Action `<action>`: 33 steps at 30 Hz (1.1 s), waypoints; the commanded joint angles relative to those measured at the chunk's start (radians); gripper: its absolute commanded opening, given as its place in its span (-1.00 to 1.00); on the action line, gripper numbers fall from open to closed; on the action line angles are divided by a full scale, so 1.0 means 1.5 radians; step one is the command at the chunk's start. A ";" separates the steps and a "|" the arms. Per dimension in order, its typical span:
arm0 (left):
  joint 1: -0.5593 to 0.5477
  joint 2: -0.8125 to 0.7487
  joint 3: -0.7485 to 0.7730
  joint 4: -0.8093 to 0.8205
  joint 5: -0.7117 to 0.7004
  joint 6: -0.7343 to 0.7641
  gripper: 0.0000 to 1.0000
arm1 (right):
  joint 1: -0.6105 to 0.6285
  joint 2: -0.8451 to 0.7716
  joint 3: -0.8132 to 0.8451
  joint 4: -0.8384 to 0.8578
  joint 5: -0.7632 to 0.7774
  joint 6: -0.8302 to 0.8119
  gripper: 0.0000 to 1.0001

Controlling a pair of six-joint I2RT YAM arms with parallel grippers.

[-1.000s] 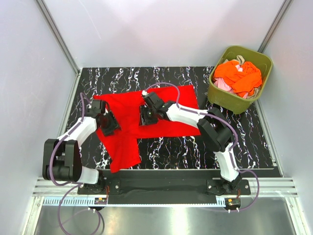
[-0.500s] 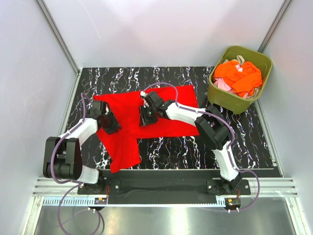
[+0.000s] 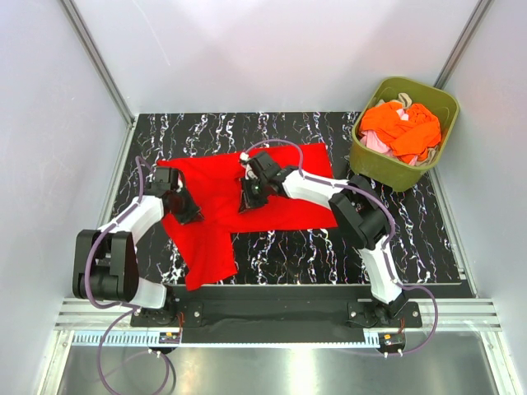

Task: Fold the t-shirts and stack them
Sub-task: Fold the tshirt

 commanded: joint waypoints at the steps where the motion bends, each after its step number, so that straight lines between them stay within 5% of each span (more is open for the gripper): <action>1: 0.000 -0.012 0.034 -0.035 0.031 -0.019 -1.00 | -0.020 -0.056 -0.010 0.015 -0.053 0.012 -1.00; 12: 0.006 -0.007 0.034 -0.066 -0.010 -0.007 -1.00 | -0.021 -0.051 -0.024 0.022 -0.097 0.017 -1.00; 13: 0.006 -0.005 0.035 -0.065 -0.014 -0.006 -1.00 | -0.022 -0.050 -0.024 0.023 -0.097 0.015 -0.95; 14: 0.006 -0.004 0.035 -0.066 -0.014 -0.004 -1.00 | -0.021 -0.048 -0.026 0.025 -0.097 0.011 -0.66; 17: 0.010 0.003 0.037 -0.066 -0.014 -0.001 -1.00 | -0.021 -0.048 -0.031 0.035 -0.086 -0.004 -0.23; 21: 0.011 0.013 0.043 -0.066 -0.015 -0.001 -1.00 | -0.021 -0.032 -0.019 0.037 -0.073 -0.024 -0.10; 26: 0.012 0.012 0.067 -0.082 -0.042 0.009 -0.38 | -0.021 0.004 0.018 0.037 -0.090 -0.027 -0.08; 33: 0.042 0.023 0.207 -0.136 -0.141 0.040 -0.24 | -0.021 0.038 0.045 0.037 -0.096 -0.021 -0.10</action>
